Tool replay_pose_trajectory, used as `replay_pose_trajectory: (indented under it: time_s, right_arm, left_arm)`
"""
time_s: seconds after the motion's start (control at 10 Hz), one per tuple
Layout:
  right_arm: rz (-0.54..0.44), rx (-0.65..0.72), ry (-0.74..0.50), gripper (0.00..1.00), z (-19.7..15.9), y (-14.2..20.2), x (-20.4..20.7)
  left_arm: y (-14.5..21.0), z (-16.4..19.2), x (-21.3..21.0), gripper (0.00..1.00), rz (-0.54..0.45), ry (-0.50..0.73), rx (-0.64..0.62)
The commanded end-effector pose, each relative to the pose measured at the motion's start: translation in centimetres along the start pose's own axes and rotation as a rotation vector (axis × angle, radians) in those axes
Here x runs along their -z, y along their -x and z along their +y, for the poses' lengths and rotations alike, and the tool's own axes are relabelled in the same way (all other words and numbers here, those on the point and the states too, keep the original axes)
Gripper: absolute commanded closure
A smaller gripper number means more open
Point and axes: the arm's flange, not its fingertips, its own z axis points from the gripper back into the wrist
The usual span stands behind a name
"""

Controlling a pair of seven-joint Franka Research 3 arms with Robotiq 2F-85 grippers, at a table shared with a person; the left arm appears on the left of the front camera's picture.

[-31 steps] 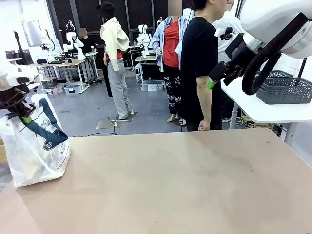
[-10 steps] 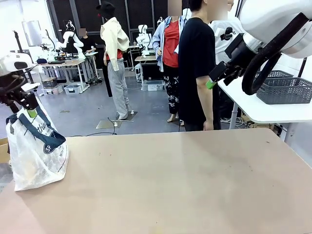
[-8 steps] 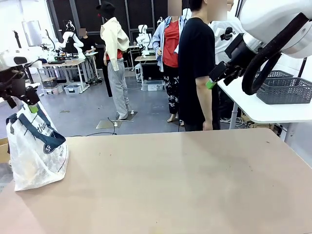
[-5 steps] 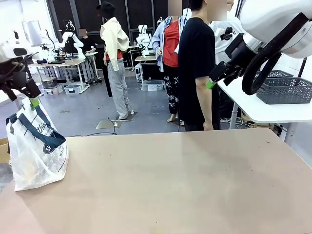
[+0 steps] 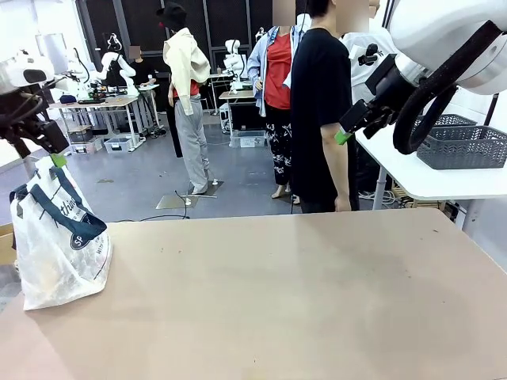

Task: Transfer purchased items from the store into the shopping bag.
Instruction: Move the Reusable shopping bag to the right side of the table.

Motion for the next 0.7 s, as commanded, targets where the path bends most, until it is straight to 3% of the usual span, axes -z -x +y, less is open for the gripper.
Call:
replay_pose_trajectory:
  time_s: [0.0, 0.2, 0.3, 0.5, 0.6]
  right_arm:
    - [0.015, -0.001, 0.010, 0.00, 0.08, 0.28, 0.06]
    - [0.015, -0.001, 0.010, 0.00, 0.08, 0.28, 0.06]
    - [0.015, -0.001, 0.010, 0.00, 0.08, 0.28, 0.06]
    - [0.015, -0.001, 0.010, 0.00, 0.08, 0.28, 0.06]
    - [0.015, -0.001, 0.010, 0.00, 0.08, 0.28, 0.06]
  left_arm:
    - [0.09, 0.27, 0.04, 0.00, 0.000, 0.001, -0.007]
    - [0.01, 0.05, 0.04, 0.00, 0.001, 0.000, -0.001]
    - [0.04, 0.09, -0.40, 0.00, -0.023, 0.006, 0.062]
    - [0.10, -0.20, -0.76, 0.00, -0.047, 0.155, 0.157]
    - [0.22, -0.33, -0.71, 0.00, -0.119, 0.210, 0.210]
